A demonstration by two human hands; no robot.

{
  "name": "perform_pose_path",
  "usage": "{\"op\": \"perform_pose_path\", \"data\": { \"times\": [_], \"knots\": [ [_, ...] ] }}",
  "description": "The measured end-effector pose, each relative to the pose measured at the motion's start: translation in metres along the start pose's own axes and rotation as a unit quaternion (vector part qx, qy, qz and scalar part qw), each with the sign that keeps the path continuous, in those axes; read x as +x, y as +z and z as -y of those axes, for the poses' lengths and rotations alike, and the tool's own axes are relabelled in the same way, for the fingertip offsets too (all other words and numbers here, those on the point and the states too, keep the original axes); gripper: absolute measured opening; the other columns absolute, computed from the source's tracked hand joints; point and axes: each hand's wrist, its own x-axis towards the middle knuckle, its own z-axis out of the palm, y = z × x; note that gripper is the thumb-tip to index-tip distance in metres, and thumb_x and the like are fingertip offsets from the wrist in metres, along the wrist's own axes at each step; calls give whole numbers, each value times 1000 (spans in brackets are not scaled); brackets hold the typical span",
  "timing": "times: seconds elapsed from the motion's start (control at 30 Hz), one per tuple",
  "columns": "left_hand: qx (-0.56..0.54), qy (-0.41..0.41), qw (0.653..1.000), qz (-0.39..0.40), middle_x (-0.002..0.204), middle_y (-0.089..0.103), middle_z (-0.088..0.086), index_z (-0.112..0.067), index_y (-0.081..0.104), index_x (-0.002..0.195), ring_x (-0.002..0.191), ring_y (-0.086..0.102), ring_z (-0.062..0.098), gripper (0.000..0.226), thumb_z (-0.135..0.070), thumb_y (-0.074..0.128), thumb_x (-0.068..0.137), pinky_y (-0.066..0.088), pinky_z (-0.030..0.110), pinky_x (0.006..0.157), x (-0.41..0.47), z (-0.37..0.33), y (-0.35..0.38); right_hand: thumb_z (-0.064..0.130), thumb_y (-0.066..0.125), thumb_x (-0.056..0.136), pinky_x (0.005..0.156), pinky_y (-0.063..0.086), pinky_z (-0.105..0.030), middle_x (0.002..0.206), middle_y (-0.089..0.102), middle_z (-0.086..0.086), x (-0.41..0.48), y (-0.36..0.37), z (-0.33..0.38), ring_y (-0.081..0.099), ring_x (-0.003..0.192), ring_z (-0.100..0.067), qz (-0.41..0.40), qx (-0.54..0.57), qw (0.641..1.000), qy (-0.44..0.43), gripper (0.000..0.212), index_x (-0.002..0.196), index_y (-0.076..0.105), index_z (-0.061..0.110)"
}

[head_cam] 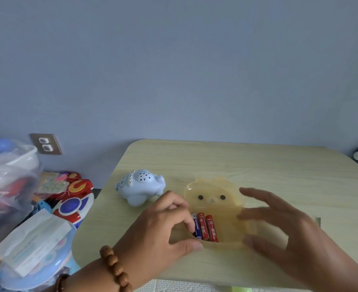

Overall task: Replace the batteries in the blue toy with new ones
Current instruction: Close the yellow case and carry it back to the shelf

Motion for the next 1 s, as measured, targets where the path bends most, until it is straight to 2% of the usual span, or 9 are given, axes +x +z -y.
{"op": "perform_pose_path", "data": {
  "times": [0.13,0.23,0.3,0.43,0.57,0.63,0.77,0.87,1.0],
  "knots": [
    [-8,-12,1000,-7,111,55,-23,-37,64,85,103,55,-2,28,-58,73,68,35,3,85,0,2,1,65,61,84,78,53,-12,114,73,18,31,-1,-2,71,91,8,-17,70,987,146,59,138,53,42],
    [-8,-29,1000,-2,112,56,-26,-40,63,86,108,55,-2,31,-63,73,66,37,5,86,-1,3,1,59,61,91,97,57,-36,127,68,15,56,6,-4,72,100,-5,-2,96,976,194,62,146,52,31],
    [-7,-38,999,-6,112,57,-26,-40,64,86,107,56,-2,32,-63,72,66,37,5,85,-2,3,1,55,60,94,96,57,-35,125,68,15,62,10,-4,73,95,-5,-13,106,975,196,58,145,54,29],
    [-25,-59,998,-15,109,61,-26,-35,64,87,108,57,-3,35,-58,73,63,38,3,85,-3,2,2,50,58,96,74,51,-18,110,70,15,54,9,1,72,81,4,-39,143,973,174,45,137,61,32],
    [-89,-102,990,-33,115,62,-31,-30,57,95,102,64,-5,51,-36,93,59,49,8,83,-3,0,3,56,56,81,76,61,-30,97,74,5,41,8,3,74,81,-11,-77,204,967,131,33,109,69,43],
    [-105,-109,988,-37,114,63,-31,-35,52,110,102,66,-3,68,-31,96,57,51,11,84,-3,2,4,52,59,80,74,60,-25,96,76,6,37,6,3,75,80,-12,-79,231,963,115,20,96,69,45],
    [-110,-108,988,-24,111,66,-24,-45,36,139,107,62,-5,101,-32,96,59,48,6,87,-4,4,2,39,65,86,85,58,-31,103,77,2,22,1,-4,76,95,-14,-40,238,967,77,19,104,69,36],
    [-88,-91,992,-11,112,62,-23,-50,39,140,113,56,-8,95,-30,94,64,43,1,87,-4,-1,-2,20,66,90,94,58,-30,122,71,6,9,2,-7,73,111,-17,3,253,967,15,23,110,68,31],
    [-65,-45,997,13,132,48,-43,-59,48,131,123,49,-15,78,-30,89,71,36,-1,96,-2,-2,-5,6,70,89,103,54,-26,135,60,10,-4,7,-18,64,125,-17,-8,107,992,-73,40,113,63,37]
  ]
}}
